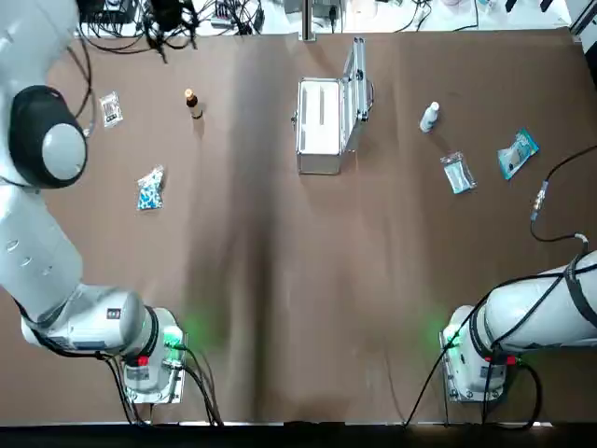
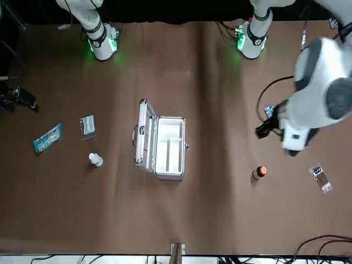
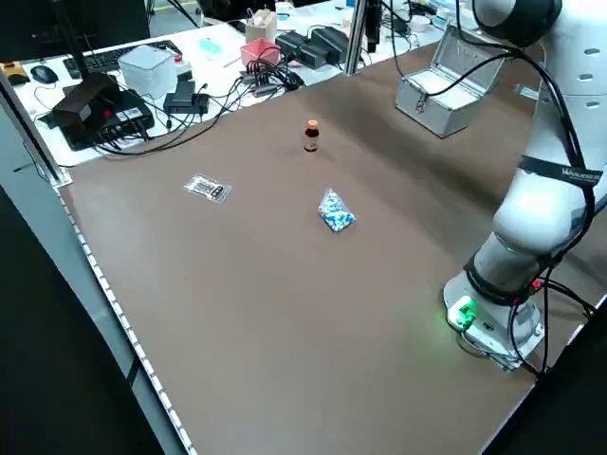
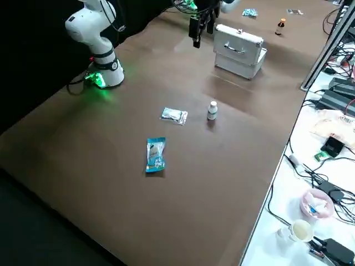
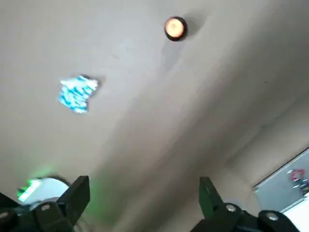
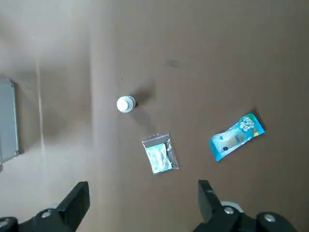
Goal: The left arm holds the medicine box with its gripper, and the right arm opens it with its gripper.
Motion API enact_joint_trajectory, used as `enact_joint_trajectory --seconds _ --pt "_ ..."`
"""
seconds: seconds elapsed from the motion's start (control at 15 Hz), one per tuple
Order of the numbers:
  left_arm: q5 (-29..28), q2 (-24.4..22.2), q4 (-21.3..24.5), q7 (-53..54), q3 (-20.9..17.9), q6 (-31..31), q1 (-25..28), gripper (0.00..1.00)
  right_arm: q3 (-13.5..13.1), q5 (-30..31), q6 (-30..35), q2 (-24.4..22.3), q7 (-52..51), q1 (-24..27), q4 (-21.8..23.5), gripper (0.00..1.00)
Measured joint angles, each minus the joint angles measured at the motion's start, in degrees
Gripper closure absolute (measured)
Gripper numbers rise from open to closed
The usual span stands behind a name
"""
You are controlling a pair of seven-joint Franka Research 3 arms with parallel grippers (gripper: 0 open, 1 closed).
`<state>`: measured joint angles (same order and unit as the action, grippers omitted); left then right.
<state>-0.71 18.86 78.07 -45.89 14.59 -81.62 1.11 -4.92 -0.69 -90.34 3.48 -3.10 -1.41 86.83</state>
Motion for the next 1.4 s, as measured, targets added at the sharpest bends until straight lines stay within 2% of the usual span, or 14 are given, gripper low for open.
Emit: enact_joint_trajectory --seconds 0.2,0.53,0.93,1.2,1.4 --pt "0.0 -1.45 -0.98 13.55 -0.07 0.9 3.83 0.0 0.05 0.37 -0.21 -0.04 0.41 -0.5 -0.01 0.01" --pt "0.0 -4.95 -1.4 34.52 -2.26 -1.37 2.37 0.0 -0.05 0.37 -0.14 -0.08 0.42 -0.5 -0.01 0.01" --pt "-0.05 -9.61 0.62 36.74 -7.66 -4.28 -4.06 0.0 0.08 0.0 -1.96 -0.08 0.47 -0.61 0.01 0.01" --pt "-0.05 -9.64 1.63 36.85 -7.7 -4.62 -4.16 0.0 -0.25 -0.8 -2.24 -0.24 0.74 -0.54 -0.02 0.01" --pt "-0.05 -9.65 1.81 37.36 -7.85 -4.62 -3.78 0.0 -0.57 -1.59 0.31 -0.54 -0.18 0.33 -0.13 0.01"
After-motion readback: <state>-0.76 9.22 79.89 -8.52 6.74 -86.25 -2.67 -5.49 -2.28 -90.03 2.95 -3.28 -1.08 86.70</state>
